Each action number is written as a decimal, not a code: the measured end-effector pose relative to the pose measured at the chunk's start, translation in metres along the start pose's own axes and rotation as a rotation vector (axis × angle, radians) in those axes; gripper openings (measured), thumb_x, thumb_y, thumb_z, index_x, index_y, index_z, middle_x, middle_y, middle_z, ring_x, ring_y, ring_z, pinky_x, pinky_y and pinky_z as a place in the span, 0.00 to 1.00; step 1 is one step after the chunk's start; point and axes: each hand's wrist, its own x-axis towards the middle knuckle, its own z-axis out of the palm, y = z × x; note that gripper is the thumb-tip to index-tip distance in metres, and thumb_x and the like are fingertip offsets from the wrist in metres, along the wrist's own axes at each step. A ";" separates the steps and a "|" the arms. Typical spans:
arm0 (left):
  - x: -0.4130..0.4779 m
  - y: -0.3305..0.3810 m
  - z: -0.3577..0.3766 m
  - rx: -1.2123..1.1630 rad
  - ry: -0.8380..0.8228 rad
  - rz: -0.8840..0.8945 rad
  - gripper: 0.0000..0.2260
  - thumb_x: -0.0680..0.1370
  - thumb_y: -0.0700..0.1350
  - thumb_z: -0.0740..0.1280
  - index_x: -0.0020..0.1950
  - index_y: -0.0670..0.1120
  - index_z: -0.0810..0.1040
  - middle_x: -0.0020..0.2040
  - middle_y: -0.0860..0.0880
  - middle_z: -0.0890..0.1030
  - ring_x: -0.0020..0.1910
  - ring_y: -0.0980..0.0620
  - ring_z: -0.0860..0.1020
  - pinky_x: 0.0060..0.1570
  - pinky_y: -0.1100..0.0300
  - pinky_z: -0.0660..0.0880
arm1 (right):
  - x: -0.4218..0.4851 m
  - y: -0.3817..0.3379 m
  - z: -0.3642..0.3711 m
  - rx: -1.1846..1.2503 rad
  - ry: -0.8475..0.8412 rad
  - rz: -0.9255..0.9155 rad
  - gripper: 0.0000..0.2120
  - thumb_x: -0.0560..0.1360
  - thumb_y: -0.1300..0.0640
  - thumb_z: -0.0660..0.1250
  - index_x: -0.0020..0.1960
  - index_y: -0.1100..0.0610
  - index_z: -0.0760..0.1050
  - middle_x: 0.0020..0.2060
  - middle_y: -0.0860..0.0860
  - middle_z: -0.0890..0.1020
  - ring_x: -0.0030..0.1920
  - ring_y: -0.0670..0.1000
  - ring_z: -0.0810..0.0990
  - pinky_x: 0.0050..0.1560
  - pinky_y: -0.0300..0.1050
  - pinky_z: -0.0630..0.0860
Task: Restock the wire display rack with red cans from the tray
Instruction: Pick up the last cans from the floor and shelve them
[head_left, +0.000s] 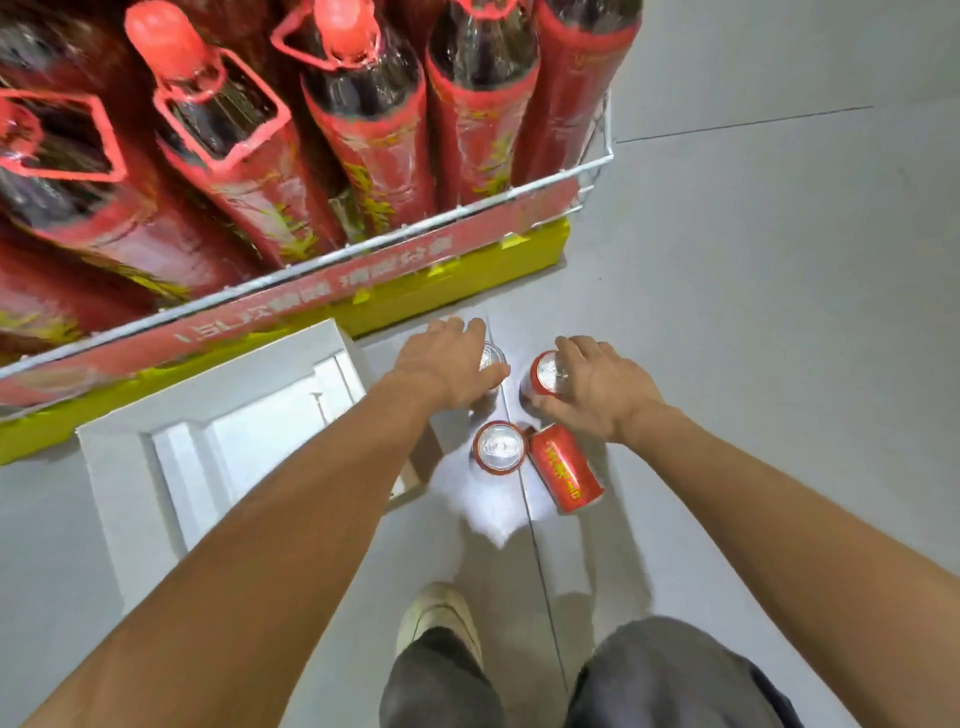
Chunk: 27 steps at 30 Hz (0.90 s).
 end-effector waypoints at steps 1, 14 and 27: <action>0.008 -0.002 0.013 -0.014 0.006 0.005 0.28 0.80 0.63 0.63 0.68 0.43 0.70 0.66 0.38 0.75 0.66 0.37 0.73 0.60 0.44 0.72 | 0.006 0.004 0.010 0.016 0.015 -0.003 0.38 0.77 0.32 0.63 0.76 0.56 0.63 0.70 0.56 0.73 0.69 0.60 0.73 0.63 0.56 0.75; -0.023 -0.006 0.033 -0.574 0.301 0.046 0.26 0.68 0.50 0.78 0.63 0.51 0.75 0.55 0.48 0.83 0.53 0.44 0.80 0.52 0.48 0.78 | -0.004 -0.015 -0.008 0.309 0.218 -0.070 0.33 0.68 0.39 0.75 0.66 0.56 0.73 0.55 0.56 0.84 0.53 0.61 0.82 0.52 0.53 0.80; -0.358 0.045 -0.333 -0.734 0.476 -0.059 0.26 0.59 0.48 0.80 0.55 0.55 0.76 0.45 0.55 0.83 0.45 0.50 0.82 0.41 0.55 0.77 | -0.243 -0.159 -0.405 0.341 0.244 -0.364 0.24 0.62 0.40 0.78 0.54 0.47 0.76 0.44 0.45 0.84 0.46 0.52 0.83 0.42 0.47 0.78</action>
